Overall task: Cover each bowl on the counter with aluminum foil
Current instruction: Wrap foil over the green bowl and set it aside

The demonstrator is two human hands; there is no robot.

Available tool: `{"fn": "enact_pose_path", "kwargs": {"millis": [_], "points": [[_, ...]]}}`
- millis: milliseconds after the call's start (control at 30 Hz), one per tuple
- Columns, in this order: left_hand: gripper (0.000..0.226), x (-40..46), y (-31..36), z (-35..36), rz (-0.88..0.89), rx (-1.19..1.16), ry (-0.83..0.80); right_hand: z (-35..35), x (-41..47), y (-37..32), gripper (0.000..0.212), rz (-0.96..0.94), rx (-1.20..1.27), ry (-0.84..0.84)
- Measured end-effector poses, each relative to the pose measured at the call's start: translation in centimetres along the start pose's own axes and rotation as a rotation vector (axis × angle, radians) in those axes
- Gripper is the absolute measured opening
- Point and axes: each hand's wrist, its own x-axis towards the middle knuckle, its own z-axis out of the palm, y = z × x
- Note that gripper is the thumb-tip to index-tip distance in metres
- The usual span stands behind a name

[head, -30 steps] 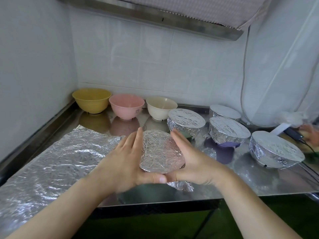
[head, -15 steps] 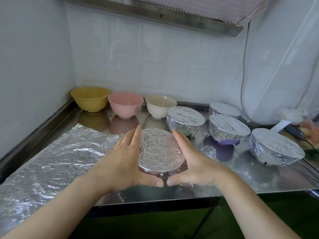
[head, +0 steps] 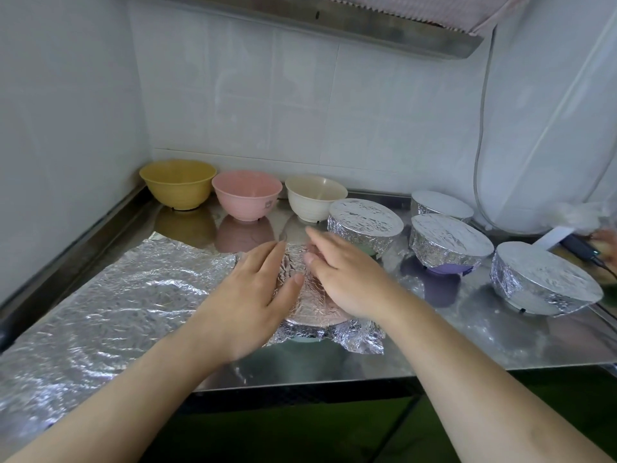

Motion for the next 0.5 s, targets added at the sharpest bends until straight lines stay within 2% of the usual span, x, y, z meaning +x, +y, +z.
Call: {"fn": "enact_pose_path", "kwargs": {"millis": [200, 300, 500], "points": [[0.084, 0.1, -0.1, -0.2, 0.014, 0.017, -0.018, 0.7, 1.5, 0.0, 0.045, 0.019, -0.109, -0.031], [0.074, -0.1, -0.4, -0.3, 0.035, 0.075, 0.011, 0.6, 1.8, -0.5, 0.041, 0.059, -0.123, -0.049], [0.026, -0.1, 2.2, -1.7, 0.081, 0.402, 0.345, 0.0, 0.9, -0.4, 0.045, 0.215, -0.021, -0.012]]}}
